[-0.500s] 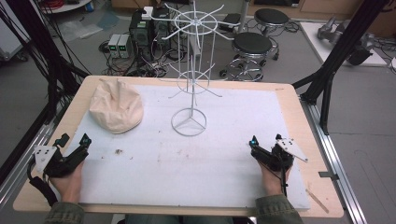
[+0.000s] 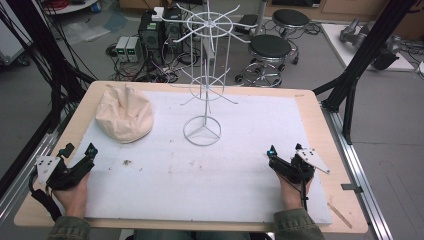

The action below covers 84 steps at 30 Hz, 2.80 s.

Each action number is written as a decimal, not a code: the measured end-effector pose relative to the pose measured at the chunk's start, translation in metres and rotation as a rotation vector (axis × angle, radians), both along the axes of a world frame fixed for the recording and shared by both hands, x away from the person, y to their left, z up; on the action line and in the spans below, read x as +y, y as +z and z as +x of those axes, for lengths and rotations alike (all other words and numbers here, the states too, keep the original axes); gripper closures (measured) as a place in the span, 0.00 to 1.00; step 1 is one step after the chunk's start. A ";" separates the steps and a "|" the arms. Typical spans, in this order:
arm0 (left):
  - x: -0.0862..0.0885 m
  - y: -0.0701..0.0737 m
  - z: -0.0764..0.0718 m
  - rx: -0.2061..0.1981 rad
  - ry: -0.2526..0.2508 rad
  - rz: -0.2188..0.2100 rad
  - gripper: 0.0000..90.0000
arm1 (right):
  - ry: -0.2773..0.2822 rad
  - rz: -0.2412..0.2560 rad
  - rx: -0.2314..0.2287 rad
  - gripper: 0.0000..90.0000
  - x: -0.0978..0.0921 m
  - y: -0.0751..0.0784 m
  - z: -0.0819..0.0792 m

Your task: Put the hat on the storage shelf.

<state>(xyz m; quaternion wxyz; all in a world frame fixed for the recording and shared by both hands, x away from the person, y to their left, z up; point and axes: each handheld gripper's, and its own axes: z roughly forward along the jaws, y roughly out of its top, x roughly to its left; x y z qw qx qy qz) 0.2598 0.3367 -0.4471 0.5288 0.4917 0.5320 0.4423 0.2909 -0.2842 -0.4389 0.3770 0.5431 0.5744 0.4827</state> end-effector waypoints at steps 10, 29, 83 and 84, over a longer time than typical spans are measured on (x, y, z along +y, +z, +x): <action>0.002 -0.001 0.001 0.012 -0.005 -0.012 0.32 | 0.002 0.002 0.002 0.08 0.000 0.000 0.000; 0.003 0.005 0.001 -0.003 -0.008 -0.010 0.32 | 0.009 0.011 0.008 0.08 0.000 0.000 0.000; -0.037 0.093 0.120 0.283 -0.266 -0.042 0.30 | 0.009 0.012 -0.002 0.08 0.002 0.000 0.000; -0.040 0.094 0.123 0.286 -0.260 -0.018 0.30 | 0.011 0.011 -0.004 0.08 0.002 0.000 0.001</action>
